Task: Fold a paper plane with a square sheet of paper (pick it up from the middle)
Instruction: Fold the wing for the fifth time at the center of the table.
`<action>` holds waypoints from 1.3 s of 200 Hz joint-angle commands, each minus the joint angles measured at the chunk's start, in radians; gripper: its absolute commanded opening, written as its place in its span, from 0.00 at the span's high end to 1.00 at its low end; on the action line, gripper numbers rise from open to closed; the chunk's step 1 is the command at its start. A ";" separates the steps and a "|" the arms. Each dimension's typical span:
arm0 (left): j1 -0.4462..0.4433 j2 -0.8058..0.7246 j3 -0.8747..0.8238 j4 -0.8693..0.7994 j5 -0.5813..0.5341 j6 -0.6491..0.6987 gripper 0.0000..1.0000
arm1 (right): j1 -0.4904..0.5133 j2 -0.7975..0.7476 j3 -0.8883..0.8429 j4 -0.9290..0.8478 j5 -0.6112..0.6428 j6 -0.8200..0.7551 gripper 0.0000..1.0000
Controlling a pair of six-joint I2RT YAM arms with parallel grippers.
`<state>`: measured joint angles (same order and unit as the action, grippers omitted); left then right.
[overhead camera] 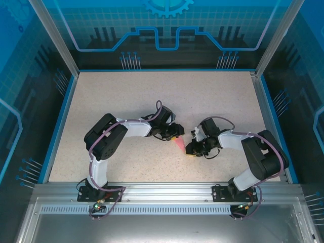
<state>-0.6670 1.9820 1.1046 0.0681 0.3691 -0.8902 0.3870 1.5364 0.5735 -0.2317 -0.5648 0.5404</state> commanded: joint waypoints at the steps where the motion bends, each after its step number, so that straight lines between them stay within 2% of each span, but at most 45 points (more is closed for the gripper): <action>1: 0.011 0.043 -0.005 -0.083 -0.026 0.022 0.55 | -0.018 -0.047 -0.033 -0.162 0.019 -0.024 0.82; 25: 0.010 0.044 -0.003 -0.079 -0.017 0.022 0.55 | -0.019 -0.094 -0.006 -0.144 -0.017 -0.003 0.82; 64: 0.010 0.043 -0.005 -0.077 -0.015 0.019 0.55 | 0.008 -0.136 0.045 0.009 -0.019 0.127 0.84; 98: 0.011 0.045 0.004 -0.074 -0.009 0.019 0.55 | 0.083 -0.037 0.123 0.109 0.000 0.201 0.86; 130: 0.011 0.045 0.006 -0.070 -0.007 0.017 0.54 | 0.087 0.045 0.113 0.215 0.051 0.263 0.86; 205: 0.011 0.031 0.007 -0.057 -0.003 0.036 0.54 | 0.031 0.145 -0.006 0.198 0.099 0.240 0.88; 260: 0.011 -0.080 0.008 -0.026 0.007 0.095 0.50 | 0.021 0.159 -0.037 0.226 0.080 0.244 0.91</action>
<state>-0.6659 1.9743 1.1099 0.0605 0.3824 -0.8501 0.4179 1.6478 0.5835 0.0910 -0.5575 0.7853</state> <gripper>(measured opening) 0.494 0.093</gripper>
